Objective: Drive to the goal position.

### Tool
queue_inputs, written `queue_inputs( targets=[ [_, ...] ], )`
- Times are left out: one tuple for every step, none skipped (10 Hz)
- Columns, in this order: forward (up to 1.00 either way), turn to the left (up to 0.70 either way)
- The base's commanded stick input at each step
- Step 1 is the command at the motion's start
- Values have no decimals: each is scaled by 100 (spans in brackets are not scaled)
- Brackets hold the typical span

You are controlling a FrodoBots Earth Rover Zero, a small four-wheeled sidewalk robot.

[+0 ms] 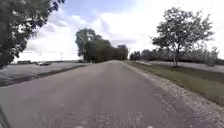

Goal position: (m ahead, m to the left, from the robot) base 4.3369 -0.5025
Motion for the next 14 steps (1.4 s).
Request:
queue_inputs(
  targets=[
    [70,0],
    [70,0],
    [70,0],
    [70,0],
    [70,0],
    [70,0],
    [70,0],
    [70,0],
    [70,0],
    [70,0],
    [70,0],
    [70,0],
    [70,0],
    [70,0]
  ],
)
